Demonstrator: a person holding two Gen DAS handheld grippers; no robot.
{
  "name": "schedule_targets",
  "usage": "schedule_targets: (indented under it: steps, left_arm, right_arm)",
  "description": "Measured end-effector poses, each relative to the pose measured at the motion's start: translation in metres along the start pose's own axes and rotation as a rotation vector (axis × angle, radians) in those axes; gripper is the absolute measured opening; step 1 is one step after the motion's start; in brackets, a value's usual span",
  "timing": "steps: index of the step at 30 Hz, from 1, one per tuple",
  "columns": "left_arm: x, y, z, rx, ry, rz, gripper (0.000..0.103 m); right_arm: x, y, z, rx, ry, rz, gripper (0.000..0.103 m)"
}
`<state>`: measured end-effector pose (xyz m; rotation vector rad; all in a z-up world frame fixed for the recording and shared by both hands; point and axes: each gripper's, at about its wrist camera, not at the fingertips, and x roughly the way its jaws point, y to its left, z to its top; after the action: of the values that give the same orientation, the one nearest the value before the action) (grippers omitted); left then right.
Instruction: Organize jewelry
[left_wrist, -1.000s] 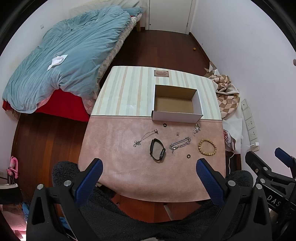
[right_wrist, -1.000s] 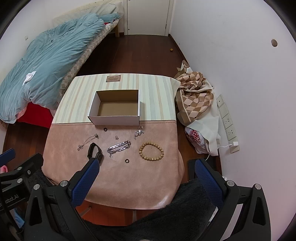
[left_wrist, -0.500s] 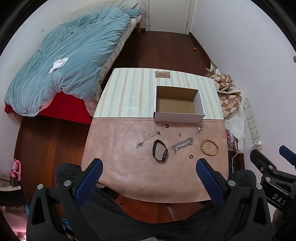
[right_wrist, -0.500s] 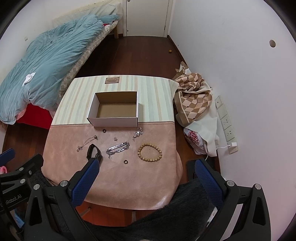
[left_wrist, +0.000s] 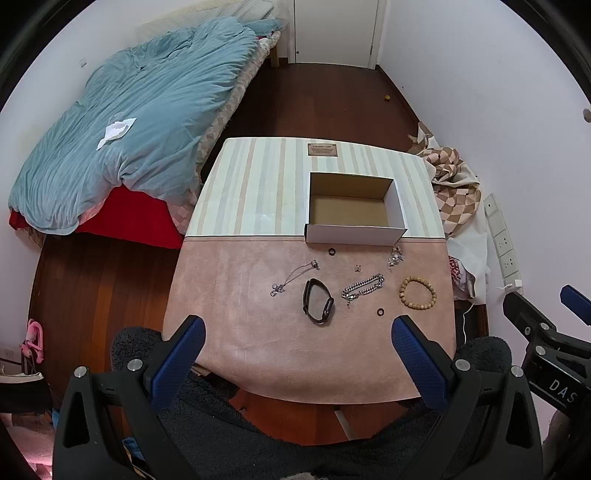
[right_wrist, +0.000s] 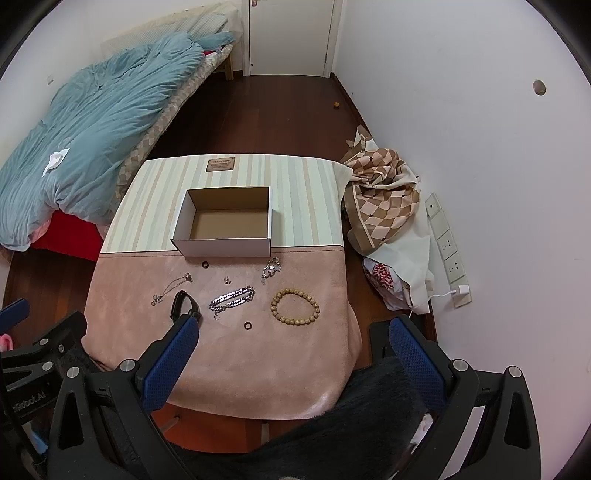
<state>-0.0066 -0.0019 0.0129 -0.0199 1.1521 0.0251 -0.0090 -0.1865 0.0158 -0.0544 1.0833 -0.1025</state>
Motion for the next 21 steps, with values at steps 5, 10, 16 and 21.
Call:
schedule_targets:
  steps: [5, 10, 16, 21]
  left_arm:
    - [-0.001, -0.001, 0.0, 0.001, 0.0, 0.001, 0.103]
    - [-0.001, -0.001, -0.001, 0.003, -0.002, 0.0, 0.103]
    - [0.007, -0.002, 0.009, 0.01, -0.04, 0.036, 0.103]
    - [0.045, 0.003, 0.03, 0.017, -0.074, 0.14, 0.103]
  right_arm:
    - [0.0, -0.001, 0.0, 0.001, 0.0, 0.002, 0.103]
    - [-0.001, 0.001, -0.001, 0.003, -0.003, 0.005, 0.103]
    - [0.01, -0.004, 0.002, 0.036, -0.013, -0.004, 0.103]
    - [0.057, -0.02, 0.008, 0.093, 0.018, -0.06, 0.103]
